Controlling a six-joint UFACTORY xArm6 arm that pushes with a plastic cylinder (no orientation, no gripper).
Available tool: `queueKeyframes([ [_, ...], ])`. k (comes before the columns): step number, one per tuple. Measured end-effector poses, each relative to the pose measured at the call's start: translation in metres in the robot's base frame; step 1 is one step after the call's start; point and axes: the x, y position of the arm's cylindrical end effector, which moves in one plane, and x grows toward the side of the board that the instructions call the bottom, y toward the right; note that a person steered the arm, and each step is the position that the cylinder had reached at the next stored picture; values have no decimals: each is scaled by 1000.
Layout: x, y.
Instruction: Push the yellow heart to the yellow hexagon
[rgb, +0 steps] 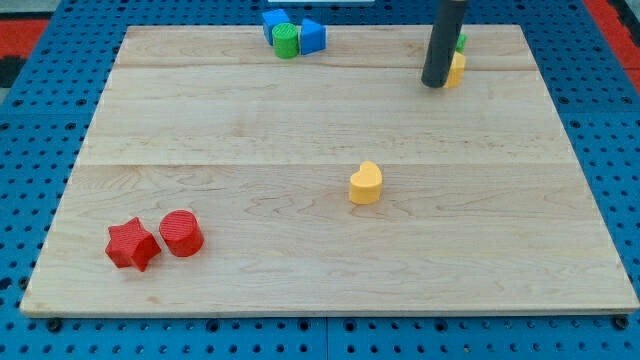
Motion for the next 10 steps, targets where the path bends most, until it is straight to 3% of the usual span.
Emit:
queueKeyframes([
  [1, 14, 1],
  [2, 111, 19],
  [3, 207, -23],
  [4, 255, -71],
  [6, 172, -124],
  [10, 102, -63],
])
